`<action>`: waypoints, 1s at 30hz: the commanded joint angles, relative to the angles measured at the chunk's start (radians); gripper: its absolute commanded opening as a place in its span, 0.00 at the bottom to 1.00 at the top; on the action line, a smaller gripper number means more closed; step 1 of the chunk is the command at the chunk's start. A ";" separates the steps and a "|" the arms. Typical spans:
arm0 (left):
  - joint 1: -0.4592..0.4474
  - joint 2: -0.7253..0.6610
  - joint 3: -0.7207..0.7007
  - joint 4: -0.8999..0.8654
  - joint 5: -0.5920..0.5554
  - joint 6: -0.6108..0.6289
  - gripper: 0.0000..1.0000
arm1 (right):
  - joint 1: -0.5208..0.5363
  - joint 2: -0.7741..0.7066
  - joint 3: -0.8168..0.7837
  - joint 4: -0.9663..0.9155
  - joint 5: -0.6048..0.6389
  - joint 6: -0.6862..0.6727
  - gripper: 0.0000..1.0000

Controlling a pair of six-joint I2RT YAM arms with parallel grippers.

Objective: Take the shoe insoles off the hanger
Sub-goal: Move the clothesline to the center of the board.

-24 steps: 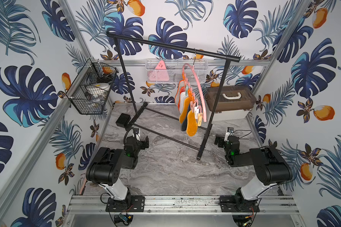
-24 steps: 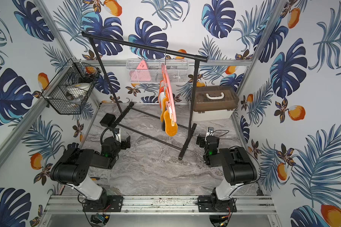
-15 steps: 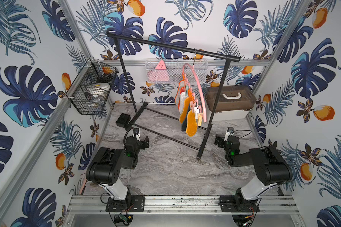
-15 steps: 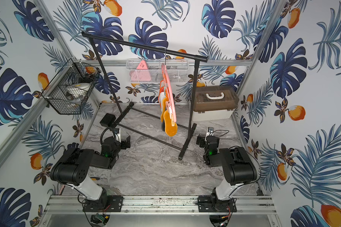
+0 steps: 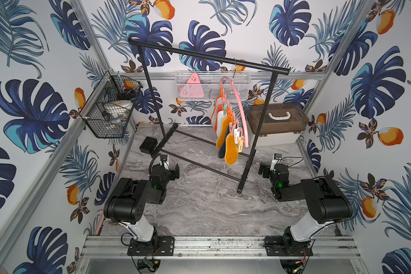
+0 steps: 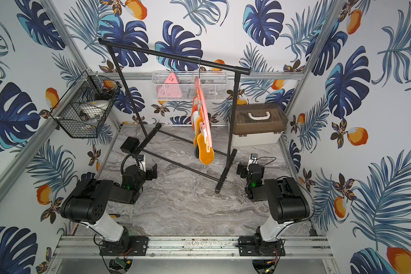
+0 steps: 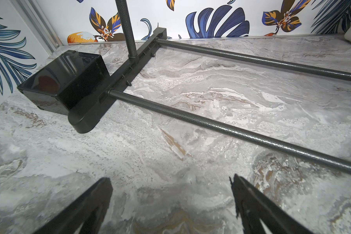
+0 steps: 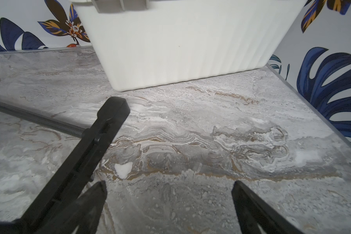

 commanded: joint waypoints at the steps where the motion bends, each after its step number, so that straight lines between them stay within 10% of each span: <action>1: 0.001 -0.002 0.006 0.024 0.000 0.013 0.99 | -0.001 0.001 0.002 0.019 -0.005 0.004 1.00; 17: 0.005 -0.467 0.080 -0.472 0.194 0.105 0.99 | 0.008 -0.595 0.295 -0.879 0.154 0.337 1.00; 22: 0.019 -0.487 0.265 -0.880 0.153 0.167 0.99 | 0.008 -0.672 0.274 -0.949 -0.042 0.348 1.00; 30: 0.045 -0.434 0.276 -0.937 0.244 0.178 0.99 | 0.057 -0.583 0.268 -1.046 -0.309 0.465 1.00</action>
